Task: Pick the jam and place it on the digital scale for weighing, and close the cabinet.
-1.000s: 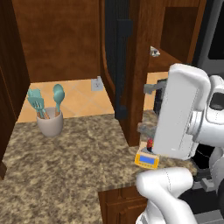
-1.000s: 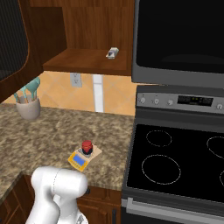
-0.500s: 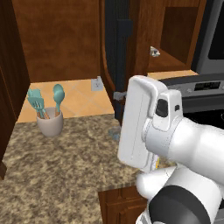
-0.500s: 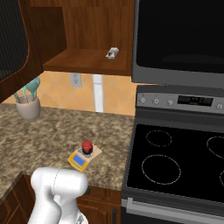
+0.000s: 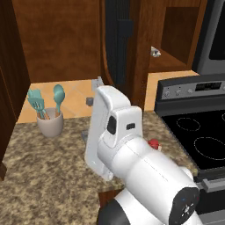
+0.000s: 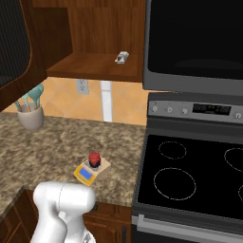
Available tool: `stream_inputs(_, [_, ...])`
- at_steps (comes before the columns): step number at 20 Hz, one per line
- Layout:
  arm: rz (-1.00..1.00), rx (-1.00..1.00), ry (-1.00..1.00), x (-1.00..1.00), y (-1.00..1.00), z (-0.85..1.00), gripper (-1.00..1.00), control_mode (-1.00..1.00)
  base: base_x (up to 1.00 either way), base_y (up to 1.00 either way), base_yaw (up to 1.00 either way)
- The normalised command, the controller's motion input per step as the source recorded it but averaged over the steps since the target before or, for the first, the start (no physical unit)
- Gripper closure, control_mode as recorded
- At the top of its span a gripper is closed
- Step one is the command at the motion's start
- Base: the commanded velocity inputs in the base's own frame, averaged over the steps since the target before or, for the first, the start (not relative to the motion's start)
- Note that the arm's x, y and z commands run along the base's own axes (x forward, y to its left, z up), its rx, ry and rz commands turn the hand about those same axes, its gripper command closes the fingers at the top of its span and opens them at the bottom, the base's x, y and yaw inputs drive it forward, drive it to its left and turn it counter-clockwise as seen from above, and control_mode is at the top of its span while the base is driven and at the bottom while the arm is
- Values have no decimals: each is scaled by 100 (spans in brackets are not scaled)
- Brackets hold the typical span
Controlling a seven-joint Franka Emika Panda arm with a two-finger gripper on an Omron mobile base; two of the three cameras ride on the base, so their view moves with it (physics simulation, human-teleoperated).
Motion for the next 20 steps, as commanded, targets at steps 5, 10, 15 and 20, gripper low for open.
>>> stream_inputs(5, [-21,2,6,59,-30,-1,-100,-100,0,0,0])
stream_inputs(10, [-17,4,2,50,-45,1,-100,-100,0,0,0])
stream_inputs(15, [-22,9,-1,10,-80,1,-100,-100,0,0,0])
stream_inputs(20, [-24,13,1,55,-97,0,-100,-100,0,0,0])
